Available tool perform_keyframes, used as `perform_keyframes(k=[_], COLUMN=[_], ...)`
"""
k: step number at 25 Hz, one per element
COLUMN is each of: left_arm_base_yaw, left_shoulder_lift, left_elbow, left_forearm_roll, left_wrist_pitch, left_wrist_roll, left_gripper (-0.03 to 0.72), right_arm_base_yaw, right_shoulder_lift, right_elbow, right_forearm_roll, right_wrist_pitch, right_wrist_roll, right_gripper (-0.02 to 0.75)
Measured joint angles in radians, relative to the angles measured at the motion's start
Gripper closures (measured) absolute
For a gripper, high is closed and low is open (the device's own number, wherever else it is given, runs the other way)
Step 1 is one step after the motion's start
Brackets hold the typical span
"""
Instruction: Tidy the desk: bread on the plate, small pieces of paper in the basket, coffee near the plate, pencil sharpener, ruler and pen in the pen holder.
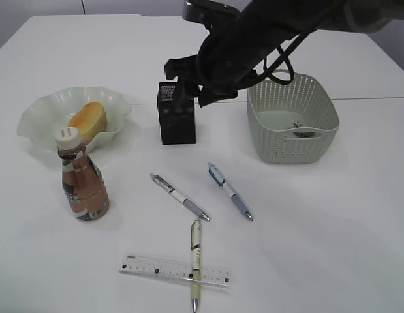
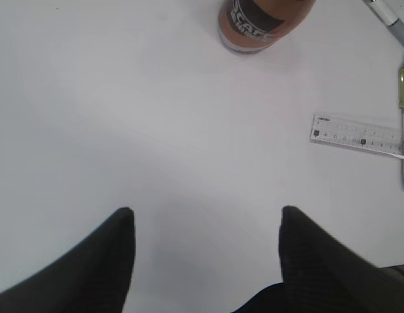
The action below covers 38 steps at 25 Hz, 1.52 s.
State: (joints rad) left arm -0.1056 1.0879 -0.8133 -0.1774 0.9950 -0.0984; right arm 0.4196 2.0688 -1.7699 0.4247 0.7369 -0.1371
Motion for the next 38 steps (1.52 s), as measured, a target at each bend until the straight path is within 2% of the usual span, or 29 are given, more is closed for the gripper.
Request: perform_keyframes(k=[4, 15, 19, 28, 33, 38], left_arm_base_yaw=[0.000, 0.000, 0.000, 0.000, 0.000, 0.000], left_shoulder_lift=[0.000, 0.000, 0.000, 0.000, 0.000, 0.000], left_elbow=[0.000, 0.000, 0.000, 0.000, 0.000, 0.000], left_forearm_roll=[0.000, 0.000, 0.000, -0.002, -0.002, -0.002], left_wrist_pitch=[0.000, -0.008, -0.019, -0.019, -0.019, -0.019], left_wrist_roll=[0.000, 0.000, 0.000, 0.000, 0.000, 0.000], left_gripper=[0.182, 0.182, 0.182, 0.182, 0.182, 0.182], right_arm_base_yaw=[0.036, 0.157, 0.224, 0.351, 0.372, 0.372], right_shoulder_lift=[-0.032, -0.077, -0.077, -0.077, -0.077, -0.053], right_elbow=[0.000, -0.002, -0.002, 0.000, 0.057, 0.070], right_forearm_roll=[-0.135, -0.278, -0.366, -0.384, -0.384, -0.361], right_wrist_pitch=[0.189, 0.468, 0.483, 0.486, 0.486, 0.487], right_wrist_roll=[0.048, 0.068, 0.068, 0.026, -0.072, -0.276], right_gripper=[0.350, 0.349, 0.349, 0.350, 0.350, 0.350])
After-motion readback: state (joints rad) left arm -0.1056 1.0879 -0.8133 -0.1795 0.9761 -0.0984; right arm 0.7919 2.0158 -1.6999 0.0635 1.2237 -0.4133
